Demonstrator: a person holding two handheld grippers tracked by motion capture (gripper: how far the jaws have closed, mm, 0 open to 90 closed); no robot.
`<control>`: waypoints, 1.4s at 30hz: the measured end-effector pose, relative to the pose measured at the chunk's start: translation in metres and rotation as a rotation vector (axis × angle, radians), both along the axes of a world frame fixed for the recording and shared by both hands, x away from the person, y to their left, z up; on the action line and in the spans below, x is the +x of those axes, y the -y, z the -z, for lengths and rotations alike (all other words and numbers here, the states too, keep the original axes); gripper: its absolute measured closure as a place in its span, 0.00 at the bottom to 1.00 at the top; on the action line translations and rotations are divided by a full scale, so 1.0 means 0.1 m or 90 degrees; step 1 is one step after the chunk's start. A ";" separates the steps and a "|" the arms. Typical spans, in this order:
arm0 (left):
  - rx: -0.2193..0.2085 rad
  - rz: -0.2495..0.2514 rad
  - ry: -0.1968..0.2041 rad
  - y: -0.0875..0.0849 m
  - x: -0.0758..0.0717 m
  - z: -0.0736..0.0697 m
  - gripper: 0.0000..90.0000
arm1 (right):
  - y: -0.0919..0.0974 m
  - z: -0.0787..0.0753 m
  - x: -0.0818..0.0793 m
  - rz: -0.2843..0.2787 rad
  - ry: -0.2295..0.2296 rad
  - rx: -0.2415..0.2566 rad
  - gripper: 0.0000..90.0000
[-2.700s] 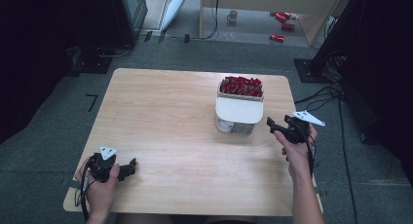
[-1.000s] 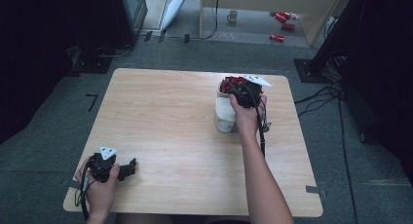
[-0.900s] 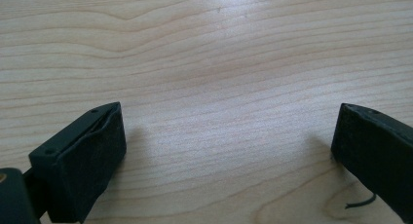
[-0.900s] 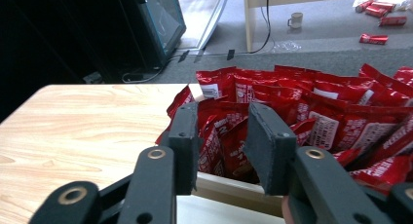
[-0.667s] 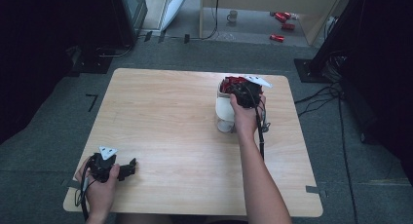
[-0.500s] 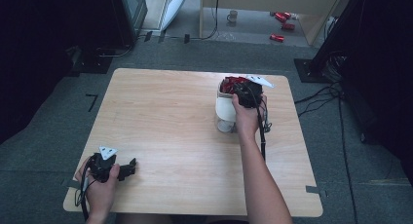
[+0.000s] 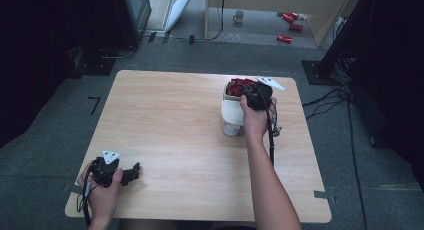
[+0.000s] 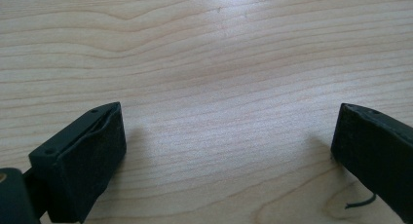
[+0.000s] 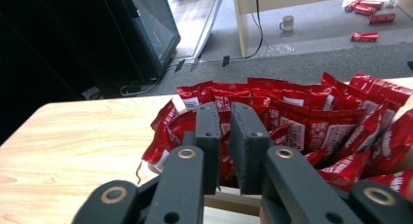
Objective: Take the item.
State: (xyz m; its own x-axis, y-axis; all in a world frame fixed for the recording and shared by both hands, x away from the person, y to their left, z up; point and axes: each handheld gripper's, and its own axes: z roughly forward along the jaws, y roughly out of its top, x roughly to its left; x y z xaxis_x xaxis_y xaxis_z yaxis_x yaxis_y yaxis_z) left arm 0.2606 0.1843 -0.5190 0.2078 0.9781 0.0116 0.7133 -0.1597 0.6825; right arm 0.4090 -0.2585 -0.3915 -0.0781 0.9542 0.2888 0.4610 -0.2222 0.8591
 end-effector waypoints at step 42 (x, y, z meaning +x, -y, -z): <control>-0.001 -0.001 0.001 0.00 0.01 0.00 0.00 | 0.03 -0.35 -0.17 0.005 0.074 -0.041 1.00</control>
